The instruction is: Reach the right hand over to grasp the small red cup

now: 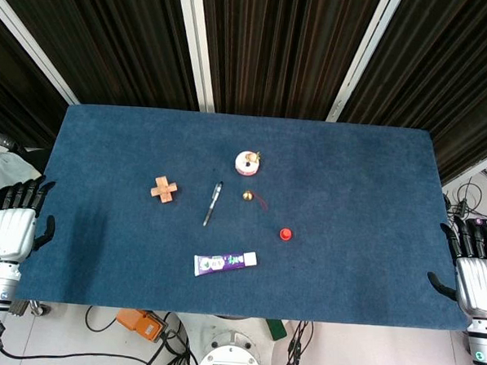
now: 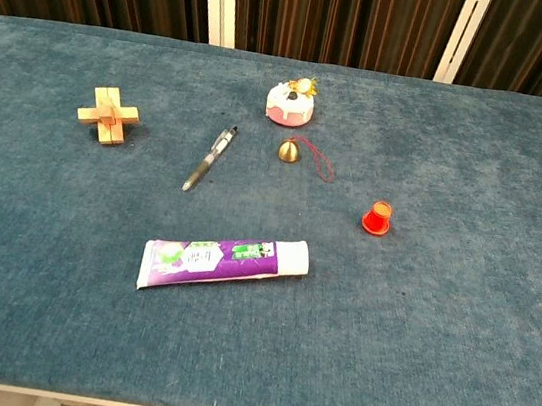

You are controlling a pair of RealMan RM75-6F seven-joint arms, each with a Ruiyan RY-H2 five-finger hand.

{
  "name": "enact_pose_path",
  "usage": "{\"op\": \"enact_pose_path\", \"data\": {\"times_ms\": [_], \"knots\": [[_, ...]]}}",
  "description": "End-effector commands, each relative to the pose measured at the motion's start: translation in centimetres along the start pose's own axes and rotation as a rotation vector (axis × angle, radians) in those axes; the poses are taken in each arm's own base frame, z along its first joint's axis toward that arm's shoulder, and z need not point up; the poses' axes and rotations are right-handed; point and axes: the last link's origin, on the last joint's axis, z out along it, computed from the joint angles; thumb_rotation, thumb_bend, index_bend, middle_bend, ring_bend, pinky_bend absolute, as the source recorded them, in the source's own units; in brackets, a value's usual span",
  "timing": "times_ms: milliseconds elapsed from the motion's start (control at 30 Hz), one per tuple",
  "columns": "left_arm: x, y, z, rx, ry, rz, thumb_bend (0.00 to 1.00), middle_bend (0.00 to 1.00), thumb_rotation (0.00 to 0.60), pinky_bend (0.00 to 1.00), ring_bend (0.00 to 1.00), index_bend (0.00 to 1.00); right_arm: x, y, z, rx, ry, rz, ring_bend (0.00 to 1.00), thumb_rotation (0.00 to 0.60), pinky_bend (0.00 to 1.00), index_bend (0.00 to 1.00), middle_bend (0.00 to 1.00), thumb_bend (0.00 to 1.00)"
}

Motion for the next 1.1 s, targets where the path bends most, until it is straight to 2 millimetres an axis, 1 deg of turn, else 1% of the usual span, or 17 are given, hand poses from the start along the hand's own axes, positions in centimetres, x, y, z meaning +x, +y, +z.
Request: {"op": "enact_pose_path", "data": {"times_ms": [33, 333, 467, 567, 667, 900, 1100], "knots": [[0.0, 0.1, 0.0, -0.005, 0.000, 0.003, 0.53, 0.03, 0.600, 0.04, 0.05, 0.11, -0.1, 0.1, 0.1, -0.001, -0.001, 0.000, 0.07, 0.600, 0.02, 0.18, 0.07, 0.35], [-0.1, 0.3, -0.1, -0.010, -0.001, 0.007, 0.53, 0.03, 0.600, 0.04, 0.05, 0.11, -0.4, 0.2, 0.2, -0.003, -0.013, -0.006, 0.07, 0.600, 0.02, 0.18, 0.07, 0.35], [0.0, 0.4, -0.1, -0.010, 0.010, 0.002, 0.53, 0.03, 0.600, 0.04, 0.05, 0.11, -1.1, 0.2, 0.6, 0.002, -0.035, -0.008, 0.08, 0.600, 0.02, 0.19, 0.07, 0.35], [-0.1, 0.6, -0.2, -0.021, 0.013, 0.012, 0.53, 0.03, 0.600, 0.04, 0.05, 0.11, -2.0, -0.4, 1.5, 0.023, -0.075, 0.028, 0.08, 0.600, 0.02, 0.21, 0.07, 0.35], [-0.2, 0.8, -0.3, -0.026, 0.009, 0.007, 0.53, 0.03, 0.600, 0.04, 0.05, 0.11, -3.1, -2.1, 3.1, 0.085, -0.130, 0.060, 0.08, 0.600, 0.02, 0.22, 0.07, 0.35], [-0.2, 1.1, -0.6, -0.040, 0.007, 0.011, 0.53, 0.03, 0.600, 0.04, 0.05, 0.11, -4.7, -8.4, 7.0, 0.299, -0.243, 0.048, 0.08, 0.600, 0.02, 0.24, 0.07, 0.35], [-0.1, 1.0, -0.7, -0.038, 0.011, 0.012, 0.53, 0.03, 0.600, 0.04, 0.05, 0.11, -6.2, -13.0, 10.0, 0.380, -0.280, 0.056, 0.08, 0.600, 0.03, 0.28, 0.07, 0.35]]}}
